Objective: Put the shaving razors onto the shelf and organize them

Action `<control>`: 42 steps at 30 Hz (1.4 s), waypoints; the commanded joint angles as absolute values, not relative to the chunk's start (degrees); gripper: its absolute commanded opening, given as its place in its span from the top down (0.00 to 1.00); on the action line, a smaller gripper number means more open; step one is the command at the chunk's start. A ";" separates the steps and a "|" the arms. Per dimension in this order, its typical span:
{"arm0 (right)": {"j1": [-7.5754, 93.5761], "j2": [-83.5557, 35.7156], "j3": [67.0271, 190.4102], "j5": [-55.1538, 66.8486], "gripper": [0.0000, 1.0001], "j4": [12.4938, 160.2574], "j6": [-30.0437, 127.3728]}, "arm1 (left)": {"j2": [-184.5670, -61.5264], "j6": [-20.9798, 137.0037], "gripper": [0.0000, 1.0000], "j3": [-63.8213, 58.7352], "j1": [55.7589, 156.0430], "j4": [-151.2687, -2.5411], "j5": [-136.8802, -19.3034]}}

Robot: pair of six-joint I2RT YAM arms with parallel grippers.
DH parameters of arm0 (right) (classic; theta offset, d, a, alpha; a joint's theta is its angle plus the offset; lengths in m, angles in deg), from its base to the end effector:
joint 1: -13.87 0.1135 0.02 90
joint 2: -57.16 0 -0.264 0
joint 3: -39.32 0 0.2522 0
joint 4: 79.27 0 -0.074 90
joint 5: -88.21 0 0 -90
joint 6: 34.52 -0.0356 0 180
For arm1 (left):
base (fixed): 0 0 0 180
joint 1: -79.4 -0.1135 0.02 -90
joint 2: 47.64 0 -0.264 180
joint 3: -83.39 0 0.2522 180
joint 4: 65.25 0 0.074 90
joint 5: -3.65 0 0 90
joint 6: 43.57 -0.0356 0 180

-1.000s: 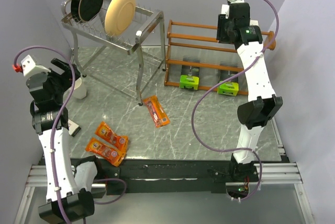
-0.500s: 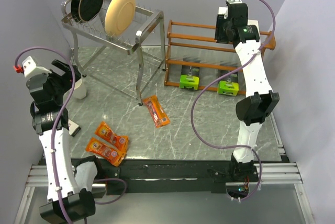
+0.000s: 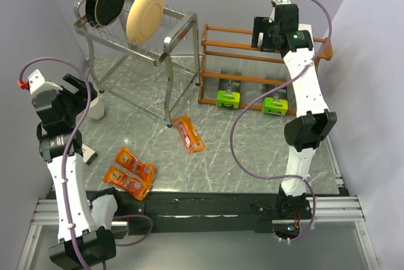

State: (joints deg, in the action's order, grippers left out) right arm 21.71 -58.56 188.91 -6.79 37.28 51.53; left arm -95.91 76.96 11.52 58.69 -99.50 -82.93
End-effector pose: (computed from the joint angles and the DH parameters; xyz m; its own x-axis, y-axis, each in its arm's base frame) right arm 0.4355 0.0568 0.4379 -0.4921 0.0015 -0.8706 -0.0270 0.9995 0.0170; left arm 0.1720 0.0627 0.3912 0.0026 -0.5411 -0.8409 -0.3446 0.7889 -0.5087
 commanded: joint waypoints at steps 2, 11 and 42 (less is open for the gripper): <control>21.61 -47.98 184.94 -4.01 0.00 42.14 49.94 | -98.70 69.82 0.01 8.63 58.40 -108.51 -90.99; 23.10 -26.70 162.87 -0.75 0.00 51.11 48.71 | -110.39 56.99 0.00 10.47 58.31 -115.30 -103.04; 28.99 -12.54 146.78 6.29 0.00 52.25 59.35 | -139.31 71.22 0.06 14.34 46.71 -114.34 -101.74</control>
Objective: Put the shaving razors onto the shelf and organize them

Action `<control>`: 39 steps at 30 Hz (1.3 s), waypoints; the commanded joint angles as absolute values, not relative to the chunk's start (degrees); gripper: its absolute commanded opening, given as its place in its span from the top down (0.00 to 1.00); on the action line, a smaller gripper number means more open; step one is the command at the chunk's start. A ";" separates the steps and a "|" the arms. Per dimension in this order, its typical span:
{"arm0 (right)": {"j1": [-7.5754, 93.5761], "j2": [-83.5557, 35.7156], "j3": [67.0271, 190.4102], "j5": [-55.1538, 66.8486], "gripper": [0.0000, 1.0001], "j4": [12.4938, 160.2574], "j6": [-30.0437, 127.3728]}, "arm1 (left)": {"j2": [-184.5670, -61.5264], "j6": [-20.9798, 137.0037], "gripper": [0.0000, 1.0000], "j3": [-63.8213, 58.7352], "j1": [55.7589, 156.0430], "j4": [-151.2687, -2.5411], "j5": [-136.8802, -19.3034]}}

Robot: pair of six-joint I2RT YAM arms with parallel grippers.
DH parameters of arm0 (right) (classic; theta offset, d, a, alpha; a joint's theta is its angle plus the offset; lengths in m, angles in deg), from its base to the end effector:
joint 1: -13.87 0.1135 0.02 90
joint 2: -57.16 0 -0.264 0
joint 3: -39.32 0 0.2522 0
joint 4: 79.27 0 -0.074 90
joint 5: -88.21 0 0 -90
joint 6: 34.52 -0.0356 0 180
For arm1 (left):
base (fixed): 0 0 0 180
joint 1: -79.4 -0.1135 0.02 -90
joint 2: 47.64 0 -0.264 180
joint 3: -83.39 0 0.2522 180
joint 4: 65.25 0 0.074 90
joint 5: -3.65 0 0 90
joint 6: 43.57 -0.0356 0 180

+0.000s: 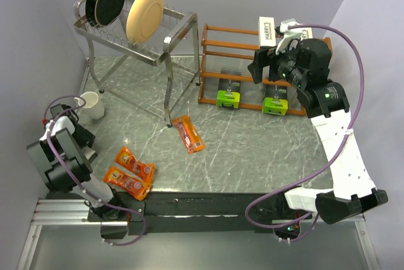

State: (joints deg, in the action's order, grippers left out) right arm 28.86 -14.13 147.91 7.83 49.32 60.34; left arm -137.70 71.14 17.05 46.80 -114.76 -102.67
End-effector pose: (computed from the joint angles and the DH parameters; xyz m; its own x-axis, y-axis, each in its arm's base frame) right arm 0.2320 0.0683 0.4898 -0.1998 -0.1400 -0.9698 -0.4300 0.9019 -0.0416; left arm 0.2325 0.1606 0.1725 -0.4881 -0.7883 -0.3746 -0.8690 0.4792 0.1238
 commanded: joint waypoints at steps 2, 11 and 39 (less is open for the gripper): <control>29.08 -12.54 146.60 5.59 0.00 52.60 59.08 | -140.18 71.04 0.10 14.08 46.79 -114.43 -101.47; 29.25 -11.48 143.61 3.92 0.00 54.36 58.03 | -138.79 68.49 0.49 14.52 47.67 -113.46 -96.99; 26.62 -3.05 127.27 -14.36 0.00 52.08 53.63 | -111.35 69.10 0.60 16.10 113.49 -112.95 -74.66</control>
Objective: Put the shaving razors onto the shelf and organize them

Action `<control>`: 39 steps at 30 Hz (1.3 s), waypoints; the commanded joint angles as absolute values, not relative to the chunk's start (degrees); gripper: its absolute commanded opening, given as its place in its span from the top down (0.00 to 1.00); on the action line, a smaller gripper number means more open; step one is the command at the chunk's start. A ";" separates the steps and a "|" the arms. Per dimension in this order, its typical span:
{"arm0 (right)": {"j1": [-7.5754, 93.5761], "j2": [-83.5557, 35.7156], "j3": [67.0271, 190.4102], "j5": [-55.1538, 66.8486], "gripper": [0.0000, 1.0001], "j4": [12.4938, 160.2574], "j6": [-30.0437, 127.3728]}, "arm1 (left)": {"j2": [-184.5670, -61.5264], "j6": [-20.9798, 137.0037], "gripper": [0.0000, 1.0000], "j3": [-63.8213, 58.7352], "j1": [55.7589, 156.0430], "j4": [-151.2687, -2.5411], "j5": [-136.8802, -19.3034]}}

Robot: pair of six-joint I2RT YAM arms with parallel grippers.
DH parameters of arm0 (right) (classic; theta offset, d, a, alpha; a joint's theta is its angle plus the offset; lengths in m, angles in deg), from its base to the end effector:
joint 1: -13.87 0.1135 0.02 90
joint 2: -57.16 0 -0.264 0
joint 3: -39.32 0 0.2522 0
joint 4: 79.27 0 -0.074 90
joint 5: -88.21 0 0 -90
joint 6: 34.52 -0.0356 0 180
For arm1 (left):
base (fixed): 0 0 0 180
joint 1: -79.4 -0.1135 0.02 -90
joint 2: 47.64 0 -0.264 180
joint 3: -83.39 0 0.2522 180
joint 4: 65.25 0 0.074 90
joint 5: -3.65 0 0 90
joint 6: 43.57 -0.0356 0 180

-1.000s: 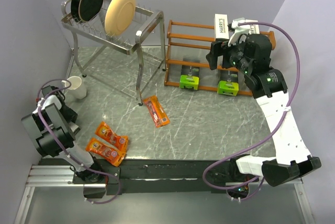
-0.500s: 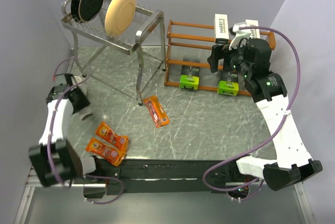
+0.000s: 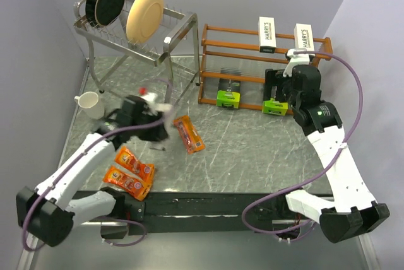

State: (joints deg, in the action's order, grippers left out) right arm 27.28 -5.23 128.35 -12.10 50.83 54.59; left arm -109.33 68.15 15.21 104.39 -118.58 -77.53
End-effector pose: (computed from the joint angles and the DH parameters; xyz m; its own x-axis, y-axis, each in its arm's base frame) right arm 0.2186 0.0456 0.4175 -0.3852 -0.0761 -0.9197 -0.0623 0.9965 -0.0564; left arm 0.1972 -0.0979 0.2948 -0.8039 -0.0288 -0.5941 0.2315 0.9050 -0.3570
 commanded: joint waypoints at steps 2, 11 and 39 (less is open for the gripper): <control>26.53 -2.87 126.83 -14.36 0.00 52.17 53.98 | -113.72 70.24 0.61 16.01 116.83 -108.83 -75.27; 25.13 -1.73 122.08 -11.99 0.00 52.52 54.16 | -146.05 78.58 0.63 -3.89 124.49 -101.16 -76.69; 55.87 -31.68 123.82 -14.35 0.00 47.96 15.16 | -104.78 72.45 0.01 11.09 124.58 -104.39 -89.96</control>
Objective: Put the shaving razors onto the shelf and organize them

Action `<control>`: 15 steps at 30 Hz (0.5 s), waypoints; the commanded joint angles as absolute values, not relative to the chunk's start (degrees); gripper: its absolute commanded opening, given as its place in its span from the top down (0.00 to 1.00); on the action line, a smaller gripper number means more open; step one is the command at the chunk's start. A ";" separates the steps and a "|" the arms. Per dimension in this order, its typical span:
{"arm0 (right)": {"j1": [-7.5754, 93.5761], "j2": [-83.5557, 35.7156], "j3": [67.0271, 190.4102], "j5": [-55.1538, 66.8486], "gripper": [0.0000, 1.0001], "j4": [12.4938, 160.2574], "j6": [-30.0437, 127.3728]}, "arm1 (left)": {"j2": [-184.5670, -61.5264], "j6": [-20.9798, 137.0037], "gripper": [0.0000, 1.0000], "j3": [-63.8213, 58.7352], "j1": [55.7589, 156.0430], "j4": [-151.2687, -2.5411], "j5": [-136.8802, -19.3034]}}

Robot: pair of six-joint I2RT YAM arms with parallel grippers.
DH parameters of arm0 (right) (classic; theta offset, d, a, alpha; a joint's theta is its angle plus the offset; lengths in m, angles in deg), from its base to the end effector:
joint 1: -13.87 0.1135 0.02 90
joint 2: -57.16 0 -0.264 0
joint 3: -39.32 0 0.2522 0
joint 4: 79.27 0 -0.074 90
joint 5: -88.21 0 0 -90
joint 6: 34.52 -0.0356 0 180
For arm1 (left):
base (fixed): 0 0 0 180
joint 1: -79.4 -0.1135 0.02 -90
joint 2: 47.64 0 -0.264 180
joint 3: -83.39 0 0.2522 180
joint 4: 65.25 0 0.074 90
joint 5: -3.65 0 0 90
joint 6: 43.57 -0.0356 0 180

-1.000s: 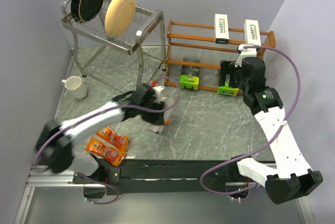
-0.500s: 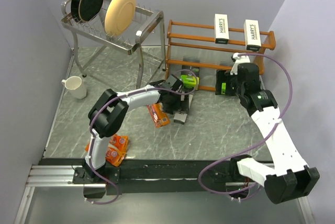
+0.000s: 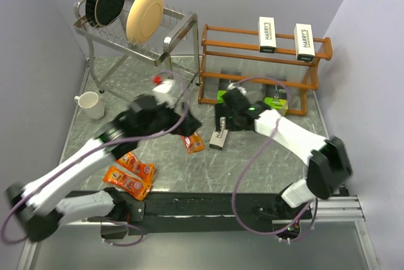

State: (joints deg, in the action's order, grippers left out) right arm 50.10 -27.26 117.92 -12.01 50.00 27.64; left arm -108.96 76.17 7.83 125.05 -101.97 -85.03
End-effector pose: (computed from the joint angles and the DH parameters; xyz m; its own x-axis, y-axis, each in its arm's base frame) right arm 0.2500 0.1754 0.2597 -0.8299 -0.0383 -0.5565 -0.1303 0.9834 0.1265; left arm 0.1665 -0.1715 0.3652 -0.5941 -0.1017 -0.7979 0.5011 0.7292 -0.4660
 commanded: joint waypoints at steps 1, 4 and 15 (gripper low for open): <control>56.58 -34.65 124.45 -15.32 0.00 46.82 13.22 | -103.90 71.66 0.00 11.96 121.71 -104.67 -89.09; 58.87 -39.93 126.55 -17.61 0.00 43.82 7.59 | -102.93 70.43 0.00 11.88 118.18 -105.99 -90.05; 59.49 -47.25 133.94 -17.88 0.00 40.21 -0.60 | -101.61 71.31 0.00 10.12 109.99 -104.24 -87.67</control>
